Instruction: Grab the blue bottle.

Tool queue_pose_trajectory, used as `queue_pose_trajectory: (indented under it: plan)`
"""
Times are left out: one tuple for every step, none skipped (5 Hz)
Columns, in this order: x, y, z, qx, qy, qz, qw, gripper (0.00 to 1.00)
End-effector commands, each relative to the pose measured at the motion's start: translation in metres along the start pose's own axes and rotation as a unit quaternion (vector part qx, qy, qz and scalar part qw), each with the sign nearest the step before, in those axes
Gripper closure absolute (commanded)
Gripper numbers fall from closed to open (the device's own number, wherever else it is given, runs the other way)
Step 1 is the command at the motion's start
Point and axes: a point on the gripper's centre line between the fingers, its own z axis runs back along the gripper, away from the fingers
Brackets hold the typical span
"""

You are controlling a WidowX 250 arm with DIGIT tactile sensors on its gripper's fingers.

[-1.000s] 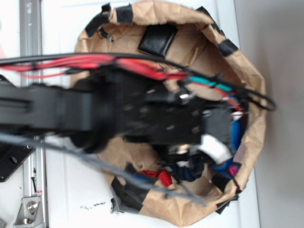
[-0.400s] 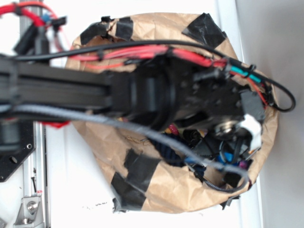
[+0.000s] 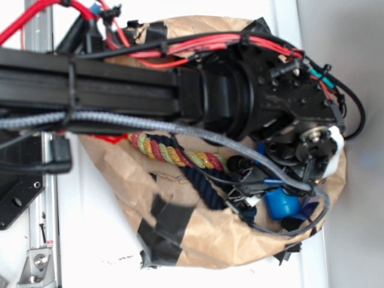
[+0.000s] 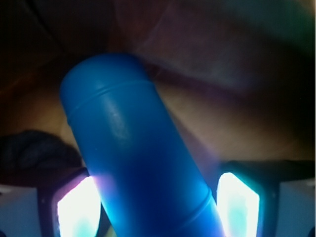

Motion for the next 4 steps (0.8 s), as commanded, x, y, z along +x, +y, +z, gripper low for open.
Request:
queue_pose_trajectory:
  plan:
    - [0.015,-0.024,0.098,0.135,0.011,0.039,0.99,1.0]
    - [-0.003,-0.02,0.154,0.181,0.052,0.153,0.97,1.0]
    - [-0.023,-0.015,0.21,0.179,0.057,0.277,0.942,1.0]
    - [-0.058,0.005,0.223,0.147,0.025,0.403,0.903,1.0]
